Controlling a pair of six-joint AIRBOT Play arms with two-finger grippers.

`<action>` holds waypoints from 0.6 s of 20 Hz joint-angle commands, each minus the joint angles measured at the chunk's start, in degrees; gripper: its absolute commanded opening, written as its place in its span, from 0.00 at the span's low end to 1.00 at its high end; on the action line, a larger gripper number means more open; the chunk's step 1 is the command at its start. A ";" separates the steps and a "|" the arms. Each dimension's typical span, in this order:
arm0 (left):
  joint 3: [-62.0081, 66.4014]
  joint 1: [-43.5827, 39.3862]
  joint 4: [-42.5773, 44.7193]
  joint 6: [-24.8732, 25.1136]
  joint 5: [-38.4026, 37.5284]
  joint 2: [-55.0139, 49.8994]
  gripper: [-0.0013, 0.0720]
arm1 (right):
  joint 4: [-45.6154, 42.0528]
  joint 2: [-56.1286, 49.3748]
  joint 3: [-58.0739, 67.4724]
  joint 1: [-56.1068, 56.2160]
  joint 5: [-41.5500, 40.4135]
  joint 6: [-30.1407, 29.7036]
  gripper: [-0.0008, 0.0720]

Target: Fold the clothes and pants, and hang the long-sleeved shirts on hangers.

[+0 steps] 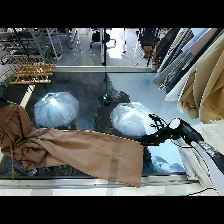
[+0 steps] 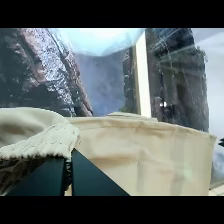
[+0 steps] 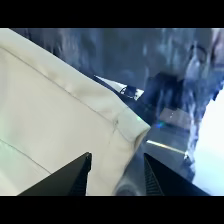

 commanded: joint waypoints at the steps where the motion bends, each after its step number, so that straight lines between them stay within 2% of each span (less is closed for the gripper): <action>1: 0.00 0.02 0.00 0.00 0.00 -0.02 0.04 | 5.11 -2.73 0.11 0.22 -2.36 -1.60 0.57; 3: 0.00 0.04 0.00 0.00 0.00 -0.02 0.04 | 5.66 -5.20 0.11 1.33 -3.37 -1.81 0.53; 4: 0.00 0.04 0.00 0.00 0.00 -0.02 0.04 | 5.66 -6.14 0.11 1.95 -4.48 -2.69 0.42; 5: 0.00 0.04 0.00 0.00 0.00 -0.02 0.04 | 5.73 -6.36 0.15 2.25 -6.01 -3.23 0.15; 6: 0.00 0.04 -0.02 0.00 0.00 0.00 0.04 | 6.12 -6.21 0.63 2.23 -6.75 -3.15 0.04; 7: 0.00 0.04 -0.07 -0.20 0.04 0.07 0.03 | 5.81 -5.55 1.88 2.14 -6.14 -3.19 0.04; 9: 0.04 0.24 -1.68 -5.31 3.15 0.72 0.03 | 2.97 -1.97 6.67 2.14 -3.89 -2.84 0.04; 12: 0.09 2.89 -9.01 -10.80 12.76 3.78 0.03 | -8.35 8.57 17.75 2.12 -5.18 3.58 0.04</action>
